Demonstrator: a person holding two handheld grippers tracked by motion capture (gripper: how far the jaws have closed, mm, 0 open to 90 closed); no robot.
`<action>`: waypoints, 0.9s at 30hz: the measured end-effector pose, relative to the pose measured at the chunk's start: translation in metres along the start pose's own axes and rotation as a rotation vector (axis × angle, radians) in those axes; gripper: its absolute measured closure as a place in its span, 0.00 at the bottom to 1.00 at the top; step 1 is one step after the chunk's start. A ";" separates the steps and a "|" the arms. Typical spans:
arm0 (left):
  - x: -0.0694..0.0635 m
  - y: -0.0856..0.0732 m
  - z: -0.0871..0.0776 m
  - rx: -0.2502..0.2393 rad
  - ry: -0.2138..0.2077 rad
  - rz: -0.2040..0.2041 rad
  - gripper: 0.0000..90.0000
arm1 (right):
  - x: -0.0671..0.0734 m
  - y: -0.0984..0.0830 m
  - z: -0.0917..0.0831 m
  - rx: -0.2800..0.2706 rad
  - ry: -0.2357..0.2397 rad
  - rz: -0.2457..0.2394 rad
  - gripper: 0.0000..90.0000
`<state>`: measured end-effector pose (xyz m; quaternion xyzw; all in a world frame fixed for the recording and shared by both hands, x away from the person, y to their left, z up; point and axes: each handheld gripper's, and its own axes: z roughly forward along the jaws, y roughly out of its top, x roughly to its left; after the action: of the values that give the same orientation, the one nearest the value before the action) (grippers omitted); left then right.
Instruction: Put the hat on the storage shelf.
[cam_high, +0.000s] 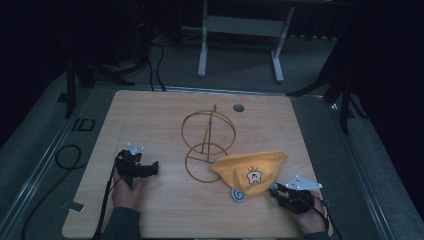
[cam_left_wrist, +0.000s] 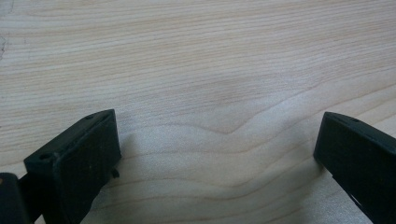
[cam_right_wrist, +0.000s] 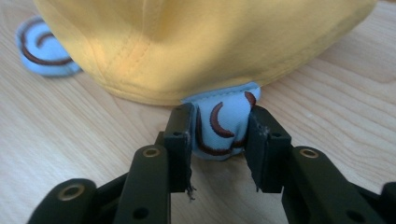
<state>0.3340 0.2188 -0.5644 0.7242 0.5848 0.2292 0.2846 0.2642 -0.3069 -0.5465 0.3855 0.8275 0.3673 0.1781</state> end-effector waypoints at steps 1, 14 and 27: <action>0.000 0.000 0.000 0.000 0.000 0.000 0.00 | 0.000 0.000 0.000 0.000 0.000 0.000 0.73; 0.000 0.000 0.000 0.000 0.000 0.000 0.00 | 0.005 0.018 -0.023 -0.125 0.054 0.020 0.90; 0.000 0.000 0.000 0.000 0.000 0.000 0.00 | 0.012 0.032 -0.040 -0.203 0.081 -0.013 0.93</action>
<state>0.3340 0.2188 -0.5644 0.7241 0.5848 0.2293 0.2847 0.2490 -0.3029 -0.4960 0.3449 0.7950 0.4636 0.1850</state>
